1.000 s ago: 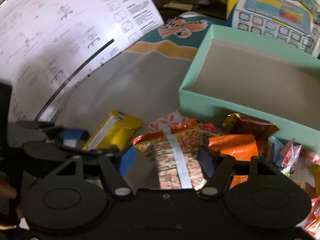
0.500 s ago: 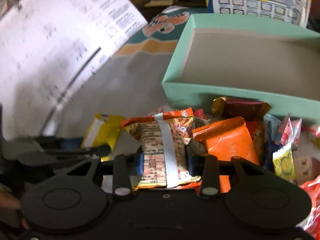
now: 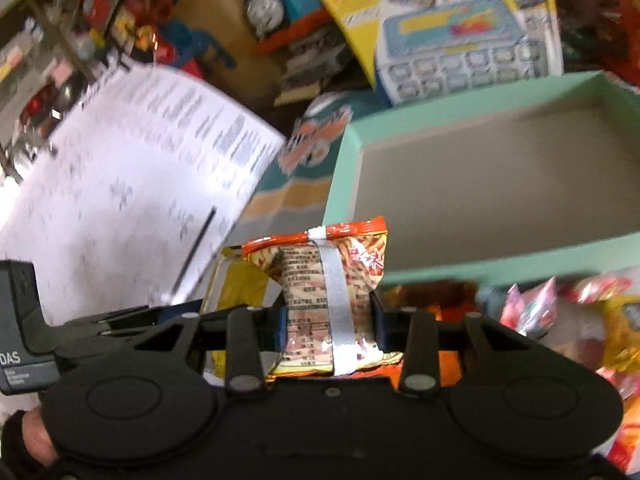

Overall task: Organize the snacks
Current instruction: 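Carry both snacks into the mint-green box and open both grippers, then grasp the orange WINFUN pack with the left gripper while the right grasps the red Skittles bag, then lower both held snacks into the mint-green box and release them, then grasp the yellow-green tube snack with the left gripper while the right grasps the long red-orange pack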

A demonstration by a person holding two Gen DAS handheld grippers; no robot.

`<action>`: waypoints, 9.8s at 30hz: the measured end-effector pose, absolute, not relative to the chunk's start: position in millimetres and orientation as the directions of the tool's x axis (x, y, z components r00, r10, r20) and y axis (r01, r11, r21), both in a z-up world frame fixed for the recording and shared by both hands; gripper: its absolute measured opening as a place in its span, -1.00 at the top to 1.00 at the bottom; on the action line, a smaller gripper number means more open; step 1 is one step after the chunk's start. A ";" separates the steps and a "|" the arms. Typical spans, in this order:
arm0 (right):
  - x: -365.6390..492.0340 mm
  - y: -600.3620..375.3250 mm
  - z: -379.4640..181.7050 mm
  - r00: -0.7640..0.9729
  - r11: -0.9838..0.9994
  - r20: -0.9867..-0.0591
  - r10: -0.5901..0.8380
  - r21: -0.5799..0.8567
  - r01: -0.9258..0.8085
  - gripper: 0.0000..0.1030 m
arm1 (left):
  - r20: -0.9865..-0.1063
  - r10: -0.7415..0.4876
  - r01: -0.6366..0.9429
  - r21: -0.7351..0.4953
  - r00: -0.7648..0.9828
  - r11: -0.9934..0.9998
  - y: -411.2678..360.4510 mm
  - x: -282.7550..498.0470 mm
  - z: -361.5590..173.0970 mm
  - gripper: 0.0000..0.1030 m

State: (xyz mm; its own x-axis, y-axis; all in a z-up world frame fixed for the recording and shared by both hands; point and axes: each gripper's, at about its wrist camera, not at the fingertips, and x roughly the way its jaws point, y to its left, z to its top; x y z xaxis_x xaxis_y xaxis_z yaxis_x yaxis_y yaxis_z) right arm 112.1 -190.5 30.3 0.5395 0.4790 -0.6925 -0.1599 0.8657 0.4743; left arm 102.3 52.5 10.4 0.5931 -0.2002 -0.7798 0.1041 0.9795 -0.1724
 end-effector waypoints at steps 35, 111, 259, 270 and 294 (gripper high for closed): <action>327.2 -221.8 -48.1 0.523 0.947 -0.807 0.275 0.321 -0.003 0.26 | -0.828 -0.065 0.178 0.042 0.556 0.983 -38.5 360.0 -62.8 0.05; 57.7 -279.2 -44.4 0.469 0.858 -0.829 0.306 0.453 0.241 -0.06 | -0.904 -0.078 0.038 -0.068 0.419 0.997 -38.3 89.5 -75.6 -1.00; 11.1 -342.8 -46.3 0.541 0.795 -0.786 0.301 0.520 0.314 -0.08 | -0.877 -0.447 0.450 -0.333 0.177 0.829 -169.7 59.3 -69.5 0.20; 25.7 -319.5 -54.9 0.528 0.831 -0.817 0.232 0.448 0.328 -0.08 | -0.874 -0.390 0.274 -0.314 0.290 0.909 -112.2 72.2 -63.5 0.08; -31.3 -350.9 -53.8 0.562 0.923 -0.816 0.136 0.310 0.227 0.36 | -0.889 -0.266 0.399 -0.106 0.372 0.911 -196.6 80.8 -76.6 0.70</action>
State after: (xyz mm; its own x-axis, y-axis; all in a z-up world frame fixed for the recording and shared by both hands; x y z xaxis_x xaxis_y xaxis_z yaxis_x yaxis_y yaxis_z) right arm -31.3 -350.9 -53.8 0.5615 0.1362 -0.8162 0.2272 0.9231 0.3104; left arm 80.8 -196.6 -76.6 0.3720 -0.2658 -0.8894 0.3987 0.9110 -0.1056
